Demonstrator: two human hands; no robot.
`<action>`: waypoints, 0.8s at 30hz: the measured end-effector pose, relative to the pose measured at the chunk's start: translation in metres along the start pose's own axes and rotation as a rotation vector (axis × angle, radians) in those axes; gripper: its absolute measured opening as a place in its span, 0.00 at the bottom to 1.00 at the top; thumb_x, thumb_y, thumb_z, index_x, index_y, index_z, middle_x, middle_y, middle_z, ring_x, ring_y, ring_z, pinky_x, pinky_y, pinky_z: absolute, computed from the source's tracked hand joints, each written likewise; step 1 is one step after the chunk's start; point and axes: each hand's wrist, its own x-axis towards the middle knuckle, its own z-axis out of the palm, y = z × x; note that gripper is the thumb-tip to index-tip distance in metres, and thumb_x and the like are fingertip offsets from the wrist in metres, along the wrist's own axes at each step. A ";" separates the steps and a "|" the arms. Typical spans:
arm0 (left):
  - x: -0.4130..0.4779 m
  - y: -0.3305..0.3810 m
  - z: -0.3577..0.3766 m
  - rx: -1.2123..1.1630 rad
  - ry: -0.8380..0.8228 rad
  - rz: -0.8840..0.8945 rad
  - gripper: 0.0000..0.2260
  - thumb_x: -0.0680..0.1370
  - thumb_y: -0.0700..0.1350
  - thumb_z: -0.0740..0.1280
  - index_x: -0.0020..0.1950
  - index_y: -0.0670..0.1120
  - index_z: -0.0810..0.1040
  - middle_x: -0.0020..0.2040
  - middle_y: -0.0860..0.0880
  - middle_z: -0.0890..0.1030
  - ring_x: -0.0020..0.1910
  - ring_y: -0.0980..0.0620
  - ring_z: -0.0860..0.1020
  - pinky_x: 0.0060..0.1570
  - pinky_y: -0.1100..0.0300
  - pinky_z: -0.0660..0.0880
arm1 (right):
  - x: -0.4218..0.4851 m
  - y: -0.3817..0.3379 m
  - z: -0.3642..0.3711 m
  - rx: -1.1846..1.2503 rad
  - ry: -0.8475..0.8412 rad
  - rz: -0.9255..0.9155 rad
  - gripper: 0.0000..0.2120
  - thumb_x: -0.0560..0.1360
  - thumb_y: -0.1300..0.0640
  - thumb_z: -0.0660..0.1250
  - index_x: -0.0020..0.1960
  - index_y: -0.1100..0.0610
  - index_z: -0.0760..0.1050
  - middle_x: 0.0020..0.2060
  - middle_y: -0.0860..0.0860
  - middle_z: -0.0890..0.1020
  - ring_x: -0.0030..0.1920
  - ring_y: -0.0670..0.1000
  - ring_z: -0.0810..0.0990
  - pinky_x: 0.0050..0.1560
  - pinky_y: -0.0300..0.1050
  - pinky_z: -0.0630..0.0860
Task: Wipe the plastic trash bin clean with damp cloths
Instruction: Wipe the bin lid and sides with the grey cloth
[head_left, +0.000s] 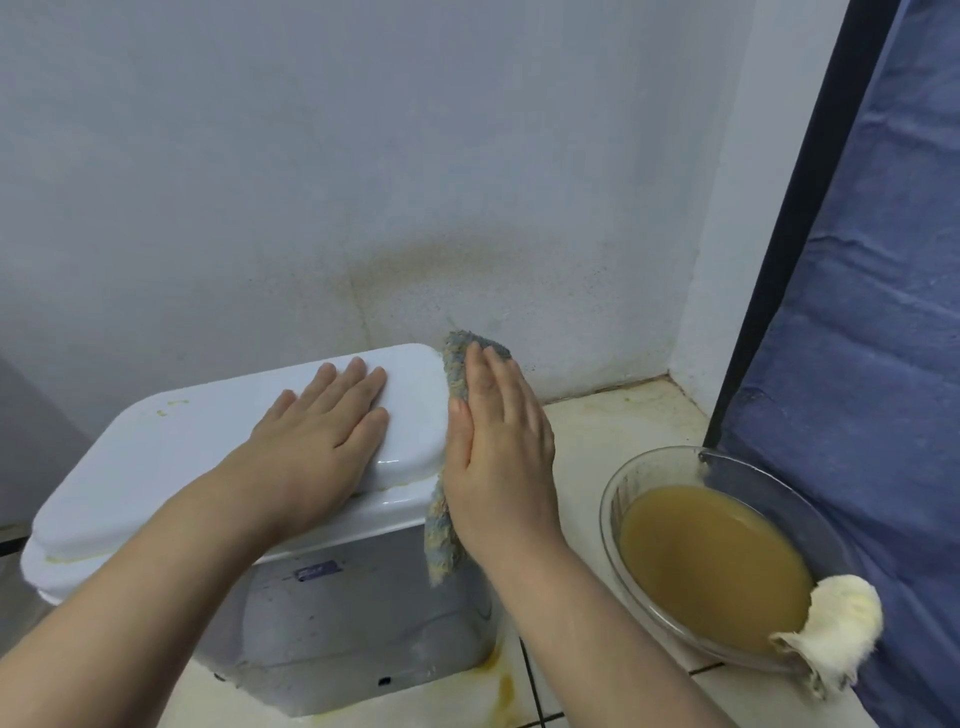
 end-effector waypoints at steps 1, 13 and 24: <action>-0.001 0.000 0.000 -0.002 0.000 0.008 0.23 0.81 0.54 0.42 0.76 0.57 0.42 0.77 0.59 0.40 0.75 0.60 0.38 0.73 0.59 0.39 | -0.003 -0.003 0.002 0.006 0.014 -0.002 0.25 0.80 0.47 0.42 0.77 0.48 0.49 0.76 0.46 0.54 0.76 0.47 0.48 0.74 0.46 0.45; -0.001 -0.004 0.002 -0.039 0.037 0.027 0.22 0.81 0.55 0.43 0.76 0.60 0.45 0.76 0.63 0.42 0.75 0.62 0.40 0.73 0.60 0.39 | 0.060 0.003 -0.013 0.234 -0.243 0.038 0.18 0.80 0.49 0.54 0.66 0.53 0.70 0.64 0.50 0.74 0.64 0.51 0.69 0.61 0.47 0.67; -0.005 -0.013 -0.003 -0.094 0.076 0.105 0.21 0.81 0.53 0.46 0.75 0.61 0.48 0.70 0.68 0.44 0.70 0.69 0.42 0.71 0.67 0.39 | 0.055 -0.013 -0.013 0.116 -0.175 0.027 0.18 0.80 0.46 0.54 0.61 0.54 0.73 0.58 0.50 0.77 0.59 0.52 0.70 0.61 0.53 0.68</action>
